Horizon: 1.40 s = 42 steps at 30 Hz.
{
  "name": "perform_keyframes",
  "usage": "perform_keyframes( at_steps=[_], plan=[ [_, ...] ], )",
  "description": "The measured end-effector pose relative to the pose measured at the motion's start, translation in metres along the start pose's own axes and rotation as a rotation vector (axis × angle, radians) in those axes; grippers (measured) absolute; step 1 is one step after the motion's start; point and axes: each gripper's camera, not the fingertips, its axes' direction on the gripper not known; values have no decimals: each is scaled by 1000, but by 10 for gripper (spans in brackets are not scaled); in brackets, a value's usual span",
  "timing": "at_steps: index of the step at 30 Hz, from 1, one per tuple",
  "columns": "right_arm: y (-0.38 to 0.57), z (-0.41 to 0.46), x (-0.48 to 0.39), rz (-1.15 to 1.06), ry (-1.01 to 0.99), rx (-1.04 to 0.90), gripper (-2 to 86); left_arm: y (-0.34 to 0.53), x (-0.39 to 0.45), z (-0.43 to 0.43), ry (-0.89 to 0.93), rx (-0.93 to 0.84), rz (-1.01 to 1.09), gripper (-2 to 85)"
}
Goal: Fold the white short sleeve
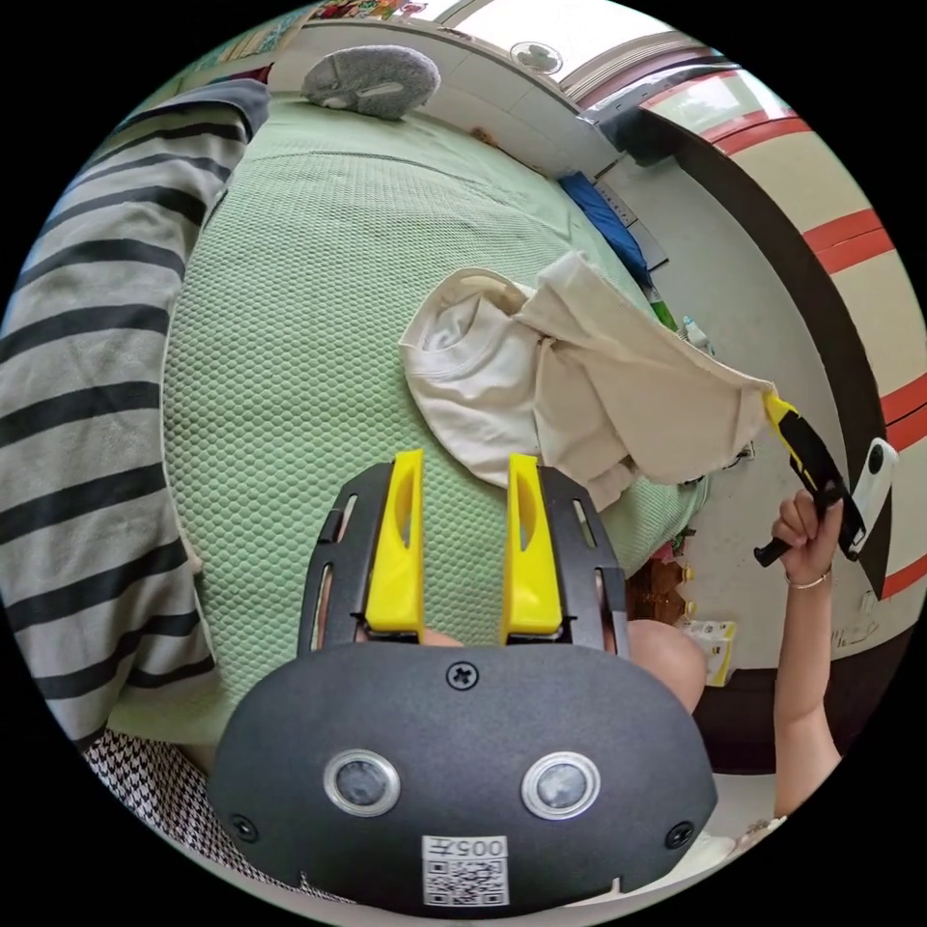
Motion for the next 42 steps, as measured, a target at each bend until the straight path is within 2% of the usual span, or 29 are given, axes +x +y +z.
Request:
perform_keyframes(
  at_steps=[5, 9, 12, 15, 19, 24, 30, 34, 35, 38, 42],
  plan=[
    [-11, -24, 73, 226, 81, 76, -9, -13, 21, 13, 7, -58, 31, 135],
    [-18, -22, 91, 240, 105, 51, -9, -21, 35, 21, 39, -83, 39, 135],
    [-15, -9, 96, 231, 220, 9, -9, -28, 46, 25, 58, -90, 14, 136],
    [-6, 5, 117, 340, 286, -33, -10, -33, 60, 24, -11, -90, 5, 127],
    [8, 12, 134, 423, 233, -39, -10, -38, 76, 17, -134, -111, 13, 64],
    [15, 13, 127, 351, 277, -61, -12, -37, 82, -6, 22, -64, 17, 15],
    [11, -8, 122, 291, 289, -27, -15, -41, 94, -73, -90, 27, 88, 5],
    [2, -26, 126, 282, 351, 19, -16, -67, 87, -148, -273, 75, 102, 3],
    [-1, -31, 130, 287, 382, 28, -16, -74, 83, -172, -342, 96, 96, 3],
    [-5, -36, 142, 310, 423, 24, -15, -91, 73, -220, -371, 114, 75, 5],
    [2, -30, 155, 381, 414, 22, -14, -106, 70, -244, -481, 147, 49, 14]
  ],
)
